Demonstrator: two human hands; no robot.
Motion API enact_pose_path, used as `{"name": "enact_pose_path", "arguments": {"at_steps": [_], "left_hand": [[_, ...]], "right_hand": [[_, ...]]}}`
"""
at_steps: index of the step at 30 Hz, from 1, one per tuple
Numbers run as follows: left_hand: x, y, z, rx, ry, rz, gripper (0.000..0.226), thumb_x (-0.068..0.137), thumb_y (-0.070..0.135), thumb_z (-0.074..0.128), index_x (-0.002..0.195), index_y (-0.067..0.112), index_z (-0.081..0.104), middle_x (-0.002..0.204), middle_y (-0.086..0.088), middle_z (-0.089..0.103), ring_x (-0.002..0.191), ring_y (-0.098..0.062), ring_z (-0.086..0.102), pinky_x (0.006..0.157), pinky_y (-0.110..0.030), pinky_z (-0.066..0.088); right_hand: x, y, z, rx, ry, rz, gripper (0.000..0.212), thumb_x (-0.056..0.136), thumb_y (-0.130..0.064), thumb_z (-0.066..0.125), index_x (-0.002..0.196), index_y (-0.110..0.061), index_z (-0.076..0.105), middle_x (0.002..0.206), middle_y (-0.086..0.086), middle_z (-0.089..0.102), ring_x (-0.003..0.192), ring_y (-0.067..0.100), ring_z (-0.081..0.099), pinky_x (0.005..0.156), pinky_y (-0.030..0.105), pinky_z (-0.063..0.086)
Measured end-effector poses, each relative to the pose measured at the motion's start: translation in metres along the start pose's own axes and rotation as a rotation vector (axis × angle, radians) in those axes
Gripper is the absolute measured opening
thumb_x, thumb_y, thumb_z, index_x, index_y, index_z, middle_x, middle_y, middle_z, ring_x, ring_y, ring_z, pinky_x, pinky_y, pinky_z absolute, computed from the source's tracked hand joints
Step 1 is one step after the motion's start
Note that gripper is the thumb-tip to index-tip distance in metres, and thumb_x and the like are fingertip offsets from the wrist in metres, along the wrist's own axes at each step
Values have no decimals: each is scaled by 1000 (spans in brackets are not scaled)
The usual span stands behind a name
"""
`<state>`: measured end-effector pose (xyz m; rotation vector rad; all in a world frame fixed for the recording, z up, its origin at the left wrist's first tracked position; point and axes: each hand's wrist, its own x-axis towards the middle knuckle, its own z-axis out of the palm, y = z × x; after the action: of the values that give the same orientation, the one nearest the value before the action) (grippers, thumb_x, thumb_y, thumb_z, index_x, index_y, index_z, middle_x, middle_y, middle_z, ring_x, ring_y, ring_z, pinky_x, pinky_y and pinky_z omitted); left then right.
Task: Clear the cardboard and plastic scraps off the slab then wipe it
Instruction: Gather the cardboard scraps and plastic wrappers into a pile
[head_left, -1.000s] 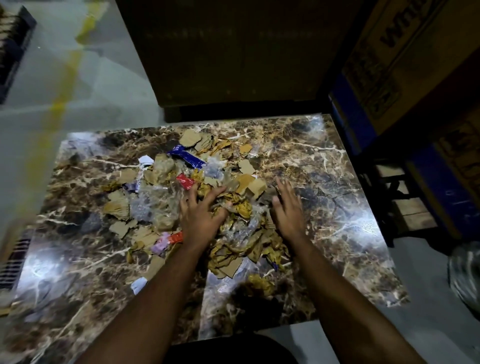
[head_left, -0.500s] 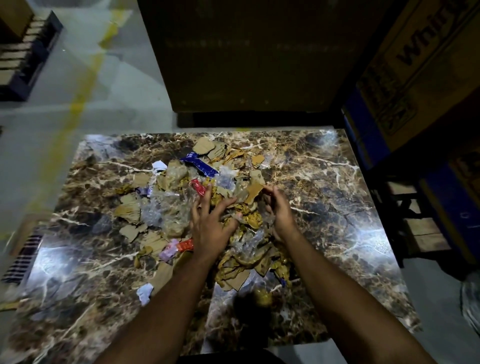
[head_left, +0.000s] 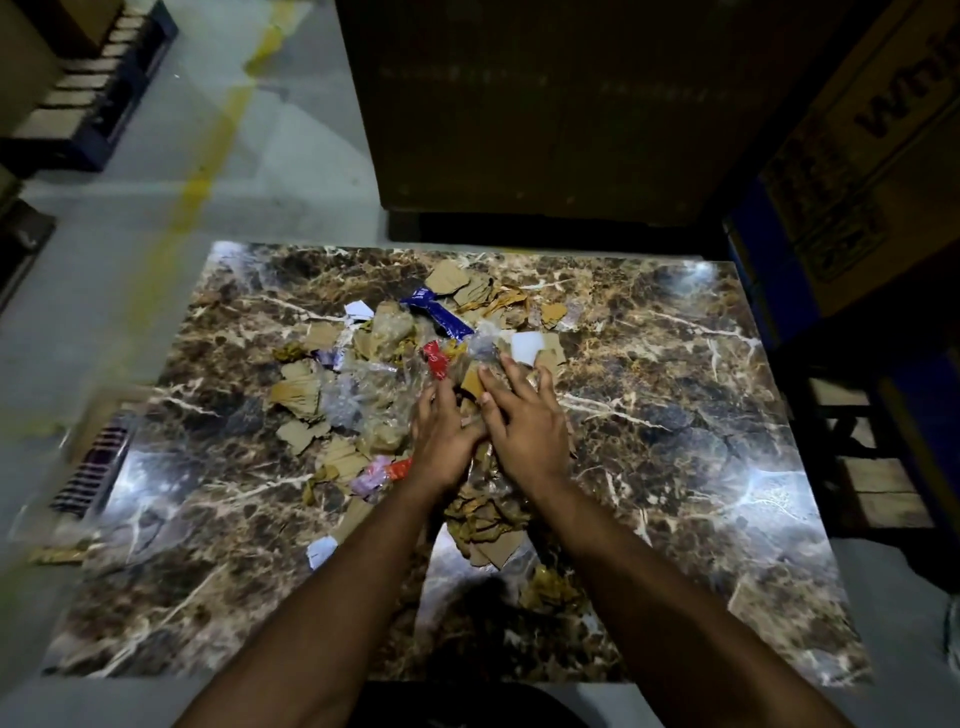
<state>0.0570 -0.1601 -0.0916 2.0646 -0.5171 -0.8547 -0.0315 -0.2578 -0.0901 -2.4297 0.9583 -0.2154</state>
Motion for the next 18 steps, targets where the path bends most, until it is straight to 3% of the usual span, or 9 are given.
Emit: {"name": "enact_pose_path", "arguments": {"at_steps": [2, 4, 7, 11, 13, 16, 18], "left_hand": [[3, -5, -8, -205, -25, -6, 73, 67, 53, 58, 137, 52, 40, 149, -2, 38, 135, -32, 39, 105, -63, 41], [1, -10, -13, -264, -71, 37, 69, 68, 39, 57, 133, 53, 43, 142, -3, 47, 127, -29, 49, 97, -59, 48], [-12, 2, -21, -471, -74, 58, 59, 75, 17, 55, 128, 40, 41, 137, 2, 54, 114, -22, 58, 77, -39, 52], [-19, 5, -50, -502, -2, 72, 38, 96, 4, 50, 126, 26, 54, 136, 4, 58, 104, -13, 65, 69, -25, 54], [-15, -2, -76, -433, 169, 101, 30, 100, 0, 46, 118, 16, 63, 130, -3, 63, 106, -12, 65, 73, -27, 57], [9, -35, -129, -280, 525, 129, 23, 99, 4, 51, 109, 15, 68, 115, -7, 68, 89, 5, 64, 76, -20, 57], [38, -68, -172, -173, 644, 100, 22, 95, 17, 55, 107, 31, 67, 115, -10, 67, 98, -9, 64, 86, -37, 58]], "right_hand": [[0, 2, 5, -109, 10, -19, 48, 103, -58, 32, 151, -49, 34, 164, -18, 22, 153, 34, 15, 110, 51, 39], [-2, 4, 8, -188, 25, -62, 48, 103, -58, 35, 151, -50, 34, 164, -16, 23, 152, 37, 19, 105, 51, 44], [-3, 4, 7, -263, 26, -83, 48, 104, -56, 35, 151, -47, 35, 165, -11, 24, 150, 40, 22, 103, 52, 45], [-4, 2, 6, -288, 27, -69, 50, 103, -56, 31, 151, -45, 38, 164, -9, 29, 148, 42, 26, 101, 51, 47], [-4, 2, 6, -265, 52, -72, 48, 103, -54, 35, 149, -43, 44, 163, -8, 32, 145, 43, 29, 99, 51, 49], [-5, 2, 7, -261, 75, -78, 48, 102, -53, 35, 148, -41, 47, 161, -7, 35, 144, 43, 31, 99, 52, 48], [-4, 2, 10, -254, 85, -75, 48, 103, -54, 33, 148, -42, 46, 162, -8, 35, 144, 43, 30, 99, 52, 48]]}}
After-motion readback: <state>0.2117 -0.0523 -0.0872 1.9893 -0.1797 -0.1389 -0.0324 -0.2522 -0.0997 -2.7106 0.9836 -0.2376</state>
